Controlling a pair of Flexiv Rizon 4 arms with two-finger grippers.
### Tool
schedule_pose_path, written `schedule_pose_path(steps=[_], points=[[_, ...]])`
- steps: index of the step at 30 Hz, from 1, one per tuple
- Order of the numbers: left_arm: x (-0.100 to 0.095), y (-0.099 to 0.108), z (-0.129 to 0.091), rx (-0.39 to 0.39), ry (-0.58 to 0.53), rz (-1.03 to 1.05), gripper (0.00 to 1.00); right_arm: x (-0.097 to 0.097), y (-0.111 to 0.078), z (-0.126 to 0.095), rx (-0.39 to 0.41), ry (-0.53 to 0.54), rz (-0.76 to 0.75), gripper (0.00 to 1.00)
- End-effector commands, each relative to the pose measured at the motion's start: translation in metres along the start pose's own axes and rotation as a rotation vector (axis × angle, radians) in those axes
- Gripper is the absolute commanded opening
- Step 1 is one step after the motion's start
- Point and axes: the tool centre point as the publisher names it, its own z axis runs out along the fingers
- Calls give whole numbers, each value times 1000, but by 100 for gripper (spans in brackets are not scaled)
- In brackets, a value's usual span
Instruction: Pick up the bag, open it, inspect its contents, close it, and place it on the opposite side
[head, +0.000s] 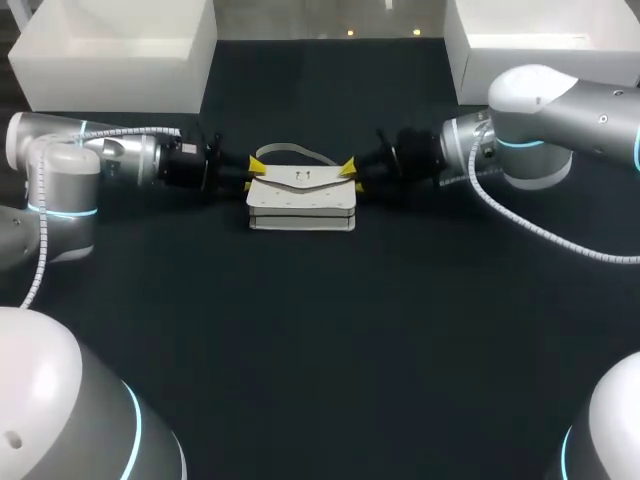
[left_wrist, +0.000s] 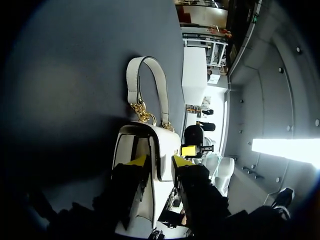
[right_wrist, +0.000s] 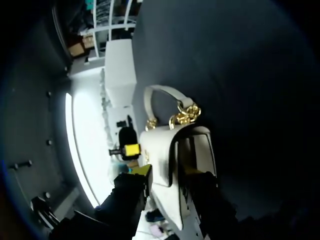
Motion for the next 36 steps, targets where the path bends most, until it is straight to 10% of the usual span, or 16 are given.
schedule_pose_path(steps=[1,2,12,14,15,16,17,27,36], points=[[-2,-1,3,5,4,-2,7,-1,3,3,3,9,1,19],[-2,-1,3,6,4,-3,0,-1,3,2,2,10,2,0],[-2,-1,1,13,-3,2,0,-2,3,2,4,8,-3,0],[1,0,-1,19,-7,11,40,-1,3,2,12,-1,-10,0],[2,1,-2,22,-10,15,50,0,2,1,11,-3,-11,22],[4,2,-3,23,-10,18,83,0,2,0,10,-3,-11,46],[5,3,-4,26,-13,23,100,1,2,-1,8,-8,-16,100],[15,14,-21,36,-14,50,95,6,-4,-17,-11,-52,-37,100],[11,23,-29,32,-49,35,59,5,-9,-37,-20,-136,-67,100]])
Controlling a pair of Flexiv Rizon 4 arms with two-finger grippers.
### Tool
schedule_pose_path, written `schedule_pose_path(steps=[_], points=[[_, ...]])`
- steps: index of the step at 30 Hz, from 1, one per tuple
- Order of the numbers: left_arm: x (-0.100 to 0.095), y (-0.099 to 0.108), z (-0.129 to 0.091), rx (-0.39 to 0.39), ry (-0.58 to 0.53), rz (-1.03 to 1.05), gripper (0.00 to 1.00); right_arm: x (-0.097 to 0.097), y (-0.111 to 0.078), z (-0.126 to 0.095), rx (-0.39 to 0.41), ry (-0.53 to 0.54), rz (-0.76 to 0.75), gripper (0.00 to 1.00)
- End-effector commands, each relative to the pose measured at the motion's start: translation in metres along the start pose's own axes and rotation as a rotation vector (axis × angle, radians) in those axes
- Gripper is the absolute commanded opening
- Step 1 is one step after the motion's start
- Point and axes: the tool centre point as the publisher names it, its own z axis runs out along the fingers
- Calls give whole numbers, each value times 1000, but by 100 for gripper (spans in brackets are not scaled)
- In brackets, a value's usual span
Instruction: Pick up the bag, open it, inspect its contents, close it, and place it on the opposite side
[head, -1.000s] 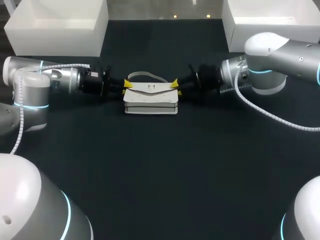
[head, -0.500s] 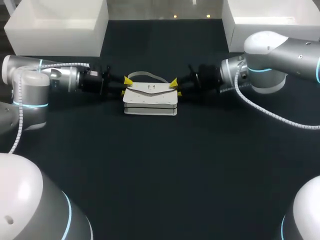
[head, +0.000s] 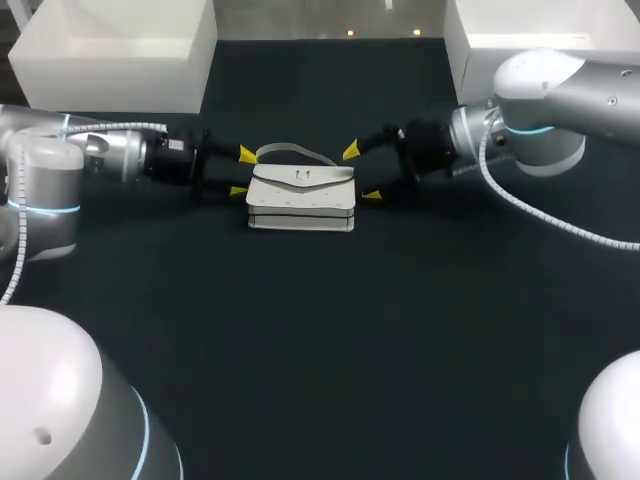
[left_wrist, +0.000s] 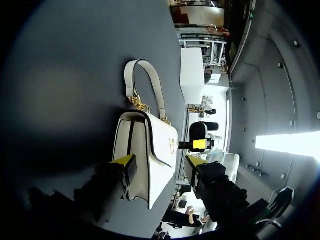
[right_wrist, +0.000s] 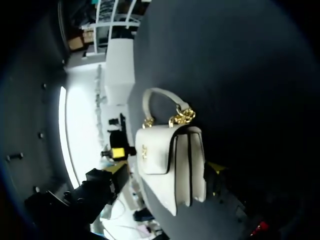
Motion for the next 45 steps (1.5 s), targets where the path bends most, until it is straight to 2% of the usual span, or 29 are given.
schedule_pose_path(steps=[1,4,15,19,21,24,29,32,40,45], points=[[1,8,-3,12,-19,-2,56,4,-7,-13,-13,-50,-1,100],[-1,12,-3,6,-29,-2,50,1,-8,-20,-15,-74,-6,100],[-8,22,1,-16,-60,-11,45,-9,-7,-34,-18,-118,-18,100],[-10,25,5,-32,-70,-15,36,-12,-6,-42,-12,-164,-37,100],[-11,27,7,-41,-76,-14,35,-15,-5,-47,-15,-184,-38,100],[-13,27,10,-46,-82,-18,25,-17,-3,-55,-24,-205,-40,100],[-17,25,13,-50,-92,-32,16,-20,-2,-63,-32,-236,-50,100],[-18,24,13,-50,-93,-37,0,-22,-2,-67,-24,-259,-62,100],[-19,21,5,-36,-102,-23,0,-29,0,-82,-13,-343,-91,100],[-20,17,-5,-36,-141,36,0,-32,4,-98,-40,-466,-103,100]])
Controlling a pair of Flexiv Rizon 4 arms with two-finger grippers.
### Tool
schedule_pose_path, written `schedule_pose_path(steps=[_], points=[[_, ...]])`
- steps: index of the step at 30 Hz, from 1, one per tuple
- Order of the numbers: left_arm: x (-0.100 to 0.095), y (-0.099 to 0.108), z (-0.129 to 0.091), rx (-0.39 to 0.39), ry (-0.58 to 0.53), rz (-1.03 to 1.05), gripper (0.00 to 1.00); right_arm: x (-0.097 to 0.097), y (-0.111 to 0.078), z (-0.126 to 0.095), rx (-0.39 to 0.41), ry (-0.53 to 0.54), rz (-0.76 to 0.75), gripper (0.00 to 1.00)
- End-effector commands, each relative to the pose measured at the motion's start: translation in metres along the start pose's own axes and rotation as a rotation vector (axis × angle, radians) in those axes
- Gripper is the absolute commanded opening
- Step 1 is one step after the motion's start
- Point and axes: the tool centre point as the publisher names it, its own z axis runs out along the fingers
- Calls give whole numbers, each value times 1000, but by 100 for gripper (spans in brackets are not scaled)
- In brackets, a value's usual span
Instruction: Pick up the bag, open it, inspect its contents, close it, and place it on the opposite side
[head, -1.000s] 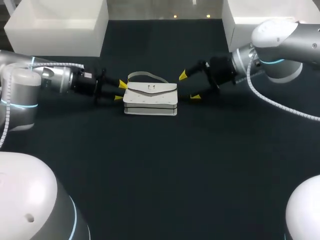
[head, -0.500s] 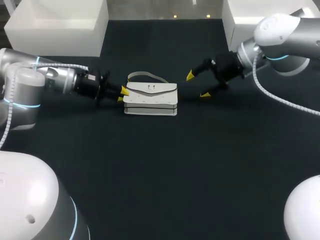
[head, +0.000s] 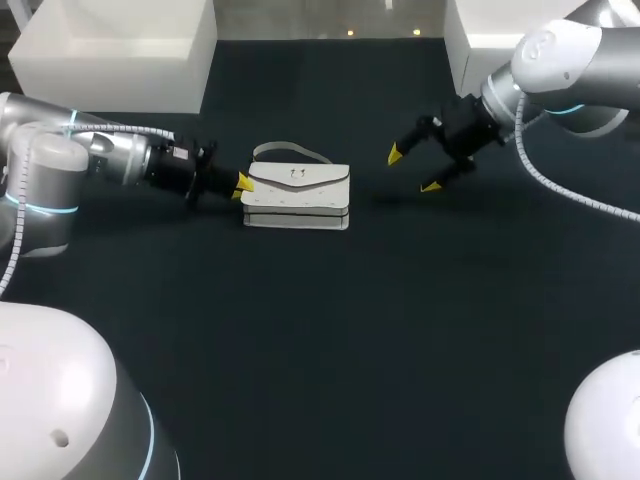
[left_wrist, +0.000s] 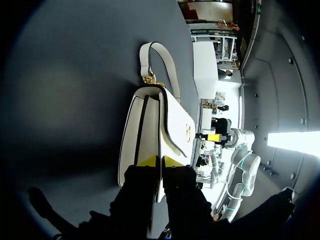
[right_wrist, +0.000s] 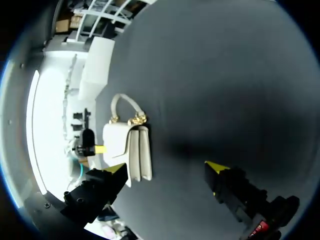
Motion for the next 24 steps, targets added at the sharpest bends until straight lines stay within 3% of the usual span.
schedule_pose_path(steps=[1,14,24], points=[[-1,-2,-11,4,-33,30,0,1,0,-14,-19,-104,7,100],[-23,-24,-50,21,-199,124,0,-21,8,-48,-62,-406,-29,100],[-35,-34,-85,50,-308,209,0,-51,16,-81,-87,-548,-37,100]])
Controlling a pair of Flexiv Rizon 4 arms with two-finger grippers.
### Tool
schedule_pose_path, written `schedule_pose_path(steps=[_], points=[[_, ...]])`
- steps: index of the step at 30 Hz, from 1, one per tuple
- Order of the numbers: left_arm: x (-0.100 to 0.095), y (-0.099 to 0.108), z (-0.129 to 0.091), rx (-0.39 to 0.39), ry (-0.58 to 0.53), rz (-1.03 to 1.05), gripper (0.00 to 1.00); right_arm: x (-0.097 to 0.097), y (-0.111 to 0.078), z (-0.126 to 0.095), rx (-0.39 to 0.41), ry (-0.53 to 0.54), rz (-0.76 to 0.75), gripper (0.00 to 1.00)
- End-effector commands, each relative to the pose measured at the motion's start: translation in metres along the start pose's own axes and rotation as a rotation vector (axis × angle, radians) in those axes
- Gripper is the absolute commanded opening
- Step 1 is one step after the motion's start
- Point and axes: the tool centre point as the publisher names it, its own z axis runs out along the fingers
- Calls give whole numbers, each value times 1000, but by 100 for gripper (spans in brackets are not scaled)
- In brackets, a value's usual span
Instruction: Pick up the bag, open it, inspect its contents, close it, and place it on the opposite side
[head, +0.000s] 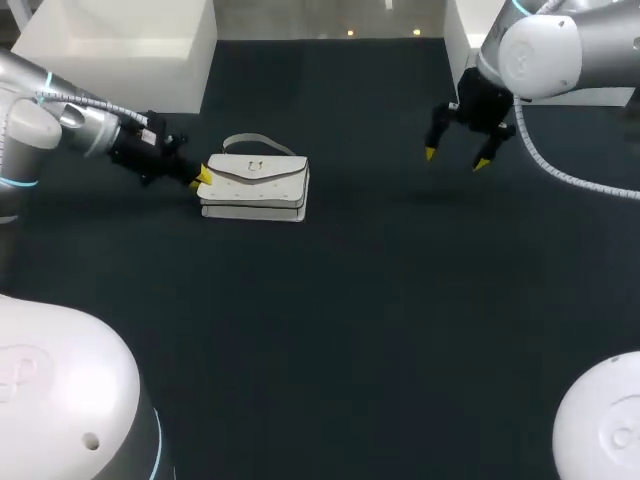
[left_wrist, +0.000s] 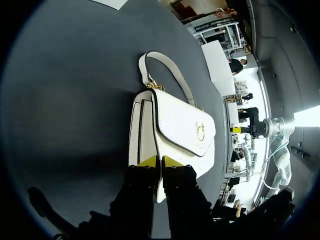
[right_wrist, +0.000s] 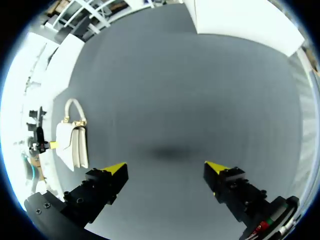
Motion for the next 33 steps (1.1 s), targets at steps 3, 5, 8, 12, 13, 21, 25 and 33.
schedule_pose_path(steps=[3,5,8,12,13,21,25,33], points=[[-7,-2,-22,13,-61,38,0,-15,2,-14,-11,-88,5,100],[-12,-4,-29,19,-81,47,0,-19,4,-18,-19,-112,2,100],[-18,-8,-37,34,-112,56,0,-26,7,-24,-25,-120,-4,100],[-26,-13,-50,60,-142,71,0,-34,9,-28,-30,-121,-2,100],[-28,-15,-53,63,-142,71,0,-36,9,-29,-32,-122,-2,100],[-52,-24,-76,92,-148,51,0,-58,16,-34,-27,-127,38,100],[-62,-25,-83,99,-146,46,0,-62,17,-36,-27,-131,45,100],[-86,-30,-106,110,-172,35,0,-62,17,-36,-27,-131,45,100]])
